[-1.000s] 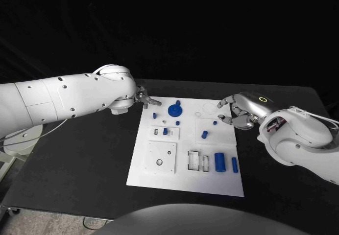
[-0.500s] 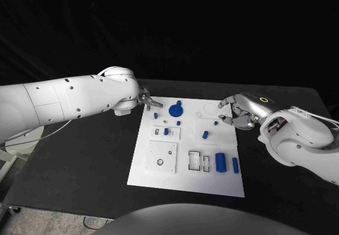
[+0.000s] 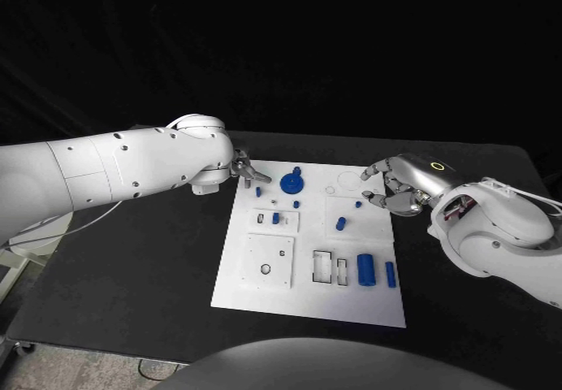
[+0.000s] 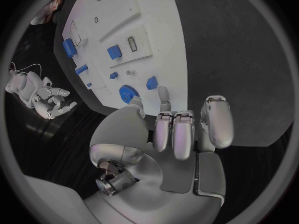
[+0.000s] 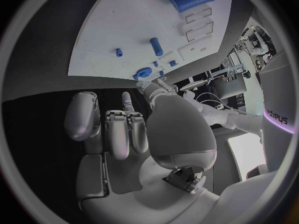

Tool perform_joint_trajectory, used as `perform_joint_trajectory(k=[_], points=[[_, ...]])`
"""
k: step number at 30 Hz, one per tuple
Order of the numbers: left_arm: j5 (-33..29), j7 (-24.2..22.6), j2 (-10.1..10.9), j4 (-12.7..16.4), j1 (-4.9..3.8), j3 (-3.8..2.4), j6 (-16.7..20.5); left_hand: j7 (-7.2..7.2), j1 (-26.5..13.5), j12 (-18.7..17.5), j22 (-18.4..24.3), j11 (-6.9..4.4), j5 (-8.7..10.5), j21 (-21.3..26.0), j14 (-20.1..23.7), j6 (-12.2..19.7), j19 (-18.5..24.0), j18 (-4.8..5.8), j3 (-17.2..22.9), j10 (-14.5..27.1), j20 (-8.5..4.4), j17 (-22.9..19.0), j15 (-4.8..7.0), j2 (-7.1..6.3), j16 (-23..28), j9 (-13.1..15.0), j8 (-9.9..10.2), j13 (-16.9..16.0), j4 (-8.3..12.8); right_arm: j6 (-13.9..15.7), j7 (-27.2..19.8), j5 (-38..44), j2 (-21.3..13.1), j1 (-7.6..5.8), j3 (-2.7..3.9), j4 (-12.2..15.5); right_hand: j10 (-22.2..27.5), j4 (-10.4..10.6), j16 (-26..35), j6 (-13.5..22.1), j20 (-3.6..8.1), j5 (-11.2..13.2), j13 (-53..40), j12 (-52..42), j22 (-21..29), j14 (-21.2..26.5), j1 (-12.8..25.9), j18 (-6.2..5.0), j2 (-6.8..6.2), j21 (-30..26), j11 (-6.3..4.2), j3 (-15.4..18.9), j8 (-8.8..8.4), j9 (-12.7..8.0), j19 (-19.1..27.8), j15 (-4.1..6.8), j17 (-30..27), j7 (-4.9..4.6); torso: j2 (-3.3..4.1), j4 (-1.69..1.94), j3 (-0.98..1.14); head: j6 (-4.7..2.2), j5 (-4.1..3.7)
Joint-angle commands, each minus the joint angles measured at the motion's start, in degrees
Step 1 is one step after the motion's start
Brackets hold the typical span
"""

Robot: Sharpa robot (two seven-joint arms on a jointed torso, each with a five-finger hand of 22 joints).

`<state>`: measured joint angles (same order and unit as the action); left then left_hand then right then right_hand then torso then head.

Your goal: Assemble the parts on the task board

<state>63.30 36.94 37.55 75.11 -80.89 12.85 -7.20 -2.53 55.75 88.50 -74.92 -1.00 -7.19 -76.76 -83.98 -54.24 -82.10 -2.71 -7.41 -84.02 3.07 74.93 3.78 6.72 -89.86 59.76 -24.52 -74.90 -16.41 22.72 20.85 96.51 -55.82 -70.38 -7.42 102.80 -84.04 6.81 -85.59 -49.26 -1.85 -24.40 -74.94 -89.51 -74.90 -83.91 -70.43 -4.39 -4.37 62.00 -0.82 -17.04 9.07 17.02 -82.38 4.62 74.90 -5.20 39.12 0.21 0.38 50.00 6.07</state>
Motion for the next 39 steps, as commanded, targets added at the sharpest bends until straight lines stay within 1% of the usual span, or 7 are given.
perform_joint_trajectory(k=[1,4,10,16,22,33,39], points=[[-1.1,-0.4,-0.2,-0.1,0.11,-0.01,-1.5,-0.32,0.6,-0.4,-10.6,0.24,-0.74,0.4,-6.0,-0.3,0.3,-0.63,-0.4,-4.4,0.13,15.1,-0.53,0.20,-0.1,-0.1,0.4,-13.9,-0.1,0.4,0.0,0.2,0.0,0.02,0.01,0.0,-5.3,0.0,0.2,-0.3,-0.16,-0.3,-14.2,0.4,-8.2,-4.8,-0.2,-0.81,0.48,-0.2,0.18,-0.2,0.22,-0.1,0.0,-0.33,8.7,0.08,0.02,-0.04,-0.02,0.00,-0.11],[-1.6,-0.3,-0.2,-0.1,0.19,-0.01,-1.6,-0.33,0.8,-0.4,-10.6,0.25,-1.37,0.4,-6.0,-0.3,0.3,-0.64,-0.5,-4.4,0.15,15.1,-0.54,0.32,-0.1,-0.1,0.6,-13.9,-0.1,0.4,0.1,0.2,0.0,0.02,0.01,0.0,-5.3,-0.1,0.2,-0.3,-0.16,-0.3,-14.2,0.4,-8.2,-4.7,-0.2,-0.83,0.49,-0.3,0.18,-0.3,0.21,-0.1,0.1,-0.33,8.6,0.07,0.02,-0.05,-0.01,0.00,-0.16],[-2.5,-0.2,-0.2,-0.2,0.47,0.00,-1.9,-0.32,2.2,-0.4,-10.6,0.26,-3.58,0.6,-6.0,-0.5,0.4,-0.66,-0.6,-4.4,0.18,15.1,-0.56,0.55,-0.1,0.0,1.2,-13.8,0.1,0.3,0.2,0.2,0.0,0.02,0.01,0.0,-5.3,-0.1,0.2,-0.3,-0.16,-0.3,-14.2,0.4,-8.2,-4.7,-0.3,-0.84,0.50,-0.4,0.18,-0.3,0.21,-0.1,0.1,-0.32,8.6,0.07,0.00,0.01,-0.02,0.00,-0.24],[-3.0,-0.2,-0.2,-0.2,0.72,0.00,-1.8,-0.22,4.9,-0.4,-10.6,0.18,-7.66,0.8,-6.0,-0.6,0.4,-0.69,-0.2,-4.4,0.15,15.1,-0.52,0.80,-0.1,0.2,2.0,-13.9,0.5,0.2,0.1,0.2,0.1,0.02,0.01,-0.1,-5.2,-0.1,0.2,-0.4,-0.15,-0.4,-14.1,0.5,-8.2,-4.7,-0.4,-0.85,0.64,-0.4,0.19,-0.4,0.21,-0.2,0.1,-0.32,8.6,0.05,0.03,0.04,-0.03,0.00,-0.37],[-3.1,-0.2,-0.4,-0.2,0.94,0.00,-1.9,-0.19,5.4,-0.4,-10.6,0.17,-8.36,0.9,-6.0,-0.7,0.4,-0.69,-0.1,-4.4,0.14,15.1,-0.50,0.84,-0.1,0.3,2.2,-13.9,0.5,0.3,0.0,0.1,0.3,0.14,0.00,-0.5,-5.0,-0.2,0.3,-0.4,-0.15,-0.5,-13.9,0.7,-8.0,-4.7,-0.5,-0.95,0.75,-1.0,0.21,-0.6,0.22,-0.2,0.3,-0.33,8.4,0.03,0.06,0.00,-0.04,0.00,-0.23],[-3.1,-0.2,-0.7,-0.4,1.12,-0.02,-1.7,-0.12,6.6,-0.4,-10.6,0.11,-10.05,0.9,-6.0,-0.8,0.4,-0.70,0.2,-4.4,0.10,15.1,-0.46,0.95,-0.1,0.5,2.5,-13.9,0.6,0.2,-0.2,-0.4,0.7,0.30,0.00,-0.9,-4.9,-0.3,0.6,-0.5,-0.16,-0.6,-13.7,0.9,-7.9,-4.6,-0.8,-1.03,0.87,-1.5,0.23,-0.8,0.24,-0.3,0.4,-0.35,8.1,0.00,0.02,0.02,-0.01,0.00,-0.39],[-3.1,-0.3,-0.7,-0.5,1.13,-0.02,-1.5,-0.10,7.1,-0.4,-10.6,0.08,-11.02,0.9,-6.0,-0.8,0.4,-0.70,0.4,-4.4,0.08,15.1,-0.43,0.98,-0.1,0.6,2.7,-13.9,0.6,0.2,-0.2,-0.6,0.8,0.31,0.00,-1.0,-4.8,-0.4,0.7,-0.5,-0.16,-0.6,-13.6,1.0,-7.8,-4.6,-0.8,-1.06,0.88,-1.7,0.24,-0.8,0.23,-0.4,0.5,-0.35,8.0,-0.01,-0.02,0.00,-0.05,0.00,-0.49]])
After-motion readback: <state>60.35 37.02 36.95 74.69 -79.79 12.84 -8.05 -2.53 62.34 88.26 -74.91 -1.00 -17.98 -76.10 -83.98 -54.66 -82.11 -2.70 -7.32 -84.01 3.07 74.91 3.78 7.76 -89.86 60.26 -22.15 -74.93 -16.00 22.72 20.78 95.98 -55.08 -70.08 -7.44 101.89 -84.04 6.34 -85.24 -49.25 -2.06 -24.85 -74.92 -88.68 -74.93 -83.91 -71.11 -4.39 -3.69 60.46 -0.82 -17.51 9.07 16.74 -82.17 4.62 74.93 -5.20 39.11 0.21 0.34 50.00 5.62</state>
